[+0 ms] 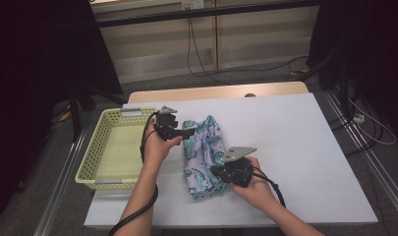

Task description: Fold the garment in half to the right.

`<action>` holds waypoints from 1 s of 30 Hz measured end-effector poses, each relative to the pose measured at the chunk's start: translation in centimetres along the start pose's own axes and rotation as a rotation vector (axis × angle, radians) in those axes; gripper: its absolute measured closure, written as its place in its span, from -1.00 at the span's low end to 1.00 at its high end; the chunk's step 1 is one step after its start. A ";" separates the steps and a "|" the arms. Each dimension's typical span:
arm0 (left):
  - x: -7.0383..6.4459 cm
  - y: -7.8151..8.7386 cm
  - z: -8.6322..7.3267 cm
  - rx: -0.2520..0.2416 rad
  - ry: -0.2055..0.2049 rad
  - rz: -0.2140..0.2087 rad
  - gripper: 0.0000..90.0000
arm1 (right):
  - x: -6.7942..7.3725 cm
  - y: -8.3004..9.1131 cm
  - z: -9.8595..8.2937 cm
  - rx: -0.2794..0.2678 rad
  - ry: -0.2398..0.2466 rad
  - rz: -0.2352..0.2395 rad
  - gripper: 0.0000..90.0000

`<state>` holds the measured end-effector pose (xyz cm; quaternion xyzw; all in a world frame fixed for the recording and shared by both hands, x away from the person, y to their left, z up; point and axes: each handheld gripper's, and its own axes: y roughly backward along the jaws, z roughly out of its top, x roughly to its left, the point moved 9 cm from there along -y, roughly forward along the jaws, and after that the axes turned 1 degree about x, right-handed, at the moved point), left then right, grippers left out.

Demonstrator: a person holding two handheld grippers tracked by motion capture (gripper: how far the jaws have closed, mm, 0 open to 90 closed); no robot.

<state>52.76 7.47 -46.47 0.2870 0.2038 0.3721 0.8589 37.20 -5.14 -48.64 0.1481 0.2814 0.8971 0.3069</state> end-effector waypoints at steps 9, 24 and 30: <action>0.1 0.3 -0.5 0.008 0.000 0.009 -0.56 | -1.9 2.1 -1.4 -0.013 -0.047 -0.056 0.75; 0.3 0.4 -0.8 0.010 0.003 0.007 -0.56 | -1.0 -0.9 1.3 0.029 0.055 -0.110 0.06; 0.4 0.6 -0.8 0.005 0.003 0.002 -0.54 | -2.0 -1.5 0.5 0.079 0.040 -0.129 0.44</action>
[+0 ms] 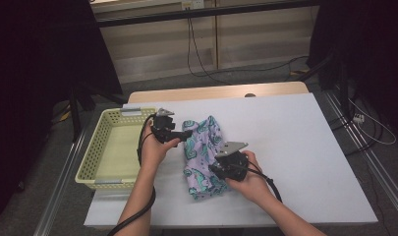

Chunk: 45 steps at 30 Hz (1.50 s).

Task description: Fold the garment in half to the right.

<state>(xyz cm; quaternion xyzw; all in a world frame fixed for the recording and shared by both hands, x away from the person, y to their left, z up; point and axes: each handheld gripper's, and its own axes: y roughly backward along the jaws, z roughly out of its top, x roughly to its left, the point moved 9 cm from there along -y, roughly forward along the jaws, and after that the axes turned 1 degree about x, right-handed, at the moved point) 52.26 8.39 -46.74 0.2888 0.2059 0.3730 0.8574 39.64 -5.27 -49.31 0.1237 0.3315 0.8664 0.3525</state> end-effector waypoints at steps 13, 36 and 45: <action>-0.4 -0.2 0.0 -0.007 0.003 -0.005 -0.53 | -1.2 1.2 -0.6 -0.031 -0.032 0.008 1.00; -0.6 -0.6 -0.3 0.003 0.003 -0.011 -0.54 | -2.5 -3.4 1.0 0.021 -0.038 -0.056 0.46; -0.3 -0.3 -0.4 -0.003 0.006 -0.003 -0.55 | -3.9 -1.5 1.1 -0.013 -0.106 -0.046 0.87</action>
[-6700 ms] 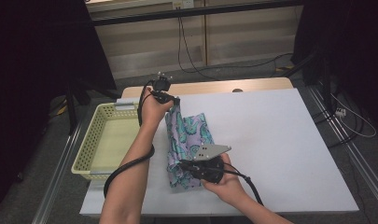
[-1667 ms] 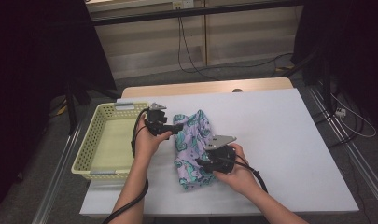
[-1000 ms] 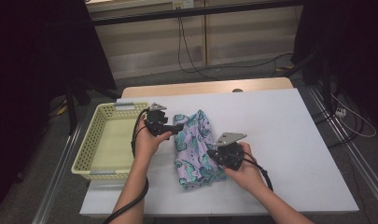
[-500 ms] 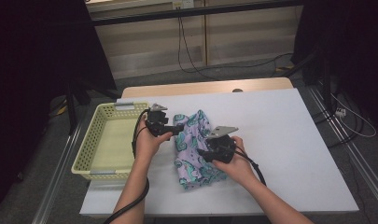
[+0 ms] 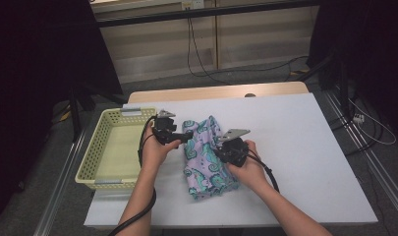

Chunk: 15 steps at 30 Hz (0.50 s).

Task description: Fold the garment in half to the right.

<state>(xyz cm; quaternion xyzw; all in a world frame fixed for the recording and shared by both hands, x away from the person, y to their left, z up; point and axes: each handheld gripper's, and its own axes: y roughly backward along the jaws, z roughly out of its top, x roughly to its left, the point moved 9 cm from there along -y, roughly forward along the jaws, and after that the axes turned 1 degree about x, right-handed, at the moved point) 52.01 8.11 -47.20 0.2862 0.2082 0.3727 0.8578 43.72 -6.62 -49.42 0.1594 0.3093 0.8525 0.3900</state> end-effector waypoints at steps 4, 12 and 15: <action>0.0 0.1 0.0 0.008 -0.006 0.000 -0.54 | -0.8 0.6 -0.5 0.001 -0.034 0.013 0.87; -0.2 -0.2 0.0 0.000 0.007 -0.001 -0.54 | -1.8 0.4 -2.1 0.011 -0.065 0.017 0.70; -0.2 -0.3 0.0 0.006 0.003 -0.002 -0.54 | -1.8 0.7 -1.2 -0.031 -0.053 0.006 0.60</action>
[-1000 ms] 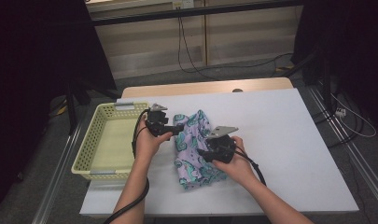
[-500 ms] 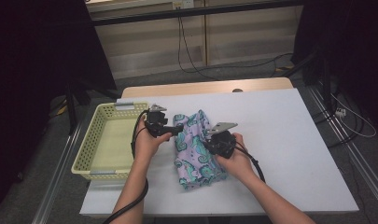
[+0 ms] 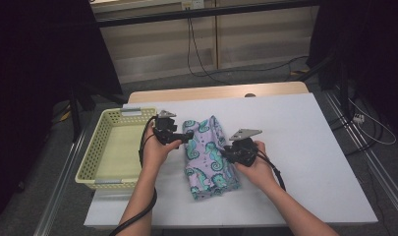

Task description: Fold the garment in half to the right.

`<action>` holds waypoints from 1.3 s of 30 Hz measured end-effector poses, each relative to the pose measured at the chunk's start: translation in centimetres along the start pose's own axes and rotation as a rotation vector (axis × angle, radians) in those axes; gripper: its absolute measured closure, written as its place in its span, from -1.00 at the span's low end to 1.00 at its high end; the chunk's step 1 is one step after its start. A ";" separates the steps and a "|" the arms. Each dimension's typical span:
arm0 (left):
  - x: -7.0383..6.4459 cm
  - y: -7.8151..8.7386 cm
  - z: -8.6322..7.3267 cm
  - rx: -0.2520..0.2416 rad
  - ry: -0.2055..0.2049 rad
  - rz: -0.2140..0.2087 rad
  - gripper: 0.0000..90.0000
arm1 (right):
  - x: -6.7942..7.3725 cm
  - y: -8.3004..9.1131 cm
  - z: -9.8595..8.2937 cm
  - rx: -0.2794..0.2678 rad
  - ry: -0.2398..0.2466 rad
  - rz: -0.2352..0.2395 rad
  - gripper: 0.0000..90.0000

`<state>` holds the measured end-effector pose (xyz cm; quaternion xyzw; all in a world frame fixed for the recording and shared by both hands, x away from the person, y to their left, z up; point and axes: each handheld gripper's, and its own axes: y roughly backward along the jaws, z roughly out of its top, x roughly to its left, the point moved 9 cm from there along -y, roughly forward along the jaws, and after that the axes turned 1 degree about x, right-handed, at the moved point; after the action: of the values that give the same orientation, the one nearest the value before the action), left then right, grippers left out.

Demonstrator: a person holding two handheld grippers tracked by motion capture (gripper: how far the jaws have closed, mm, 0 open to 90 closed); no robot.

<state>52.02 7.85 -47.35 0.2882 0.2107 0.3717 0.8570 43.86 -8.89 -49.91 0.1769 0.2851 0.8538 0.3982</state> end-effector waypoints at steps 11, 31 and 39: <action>-0.4 0.0 0.5 -0.013 -0.003 -0.011 -0.55 | -0.5 -1.7 3.6 -0.028 0.075 -0.071 0.38; 0.1 -0.2 0.3 -0.009 0.007 -0.009 -0.54 | -3.2 -2.6 1.2 0.007 -0.068 -0.074 0.51; -0.1 -0.2 0.6 -0.010 0.000 -0.007 -0.55 | -1.4 0.5 1.3 -0.033 0.019 -0.043 0.22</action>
<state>52.42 7.50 -47.08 0.2834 0.2097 0.3696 0.8597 45.14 -9.77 -48.73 0.1563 0.2786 0.8512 0.4165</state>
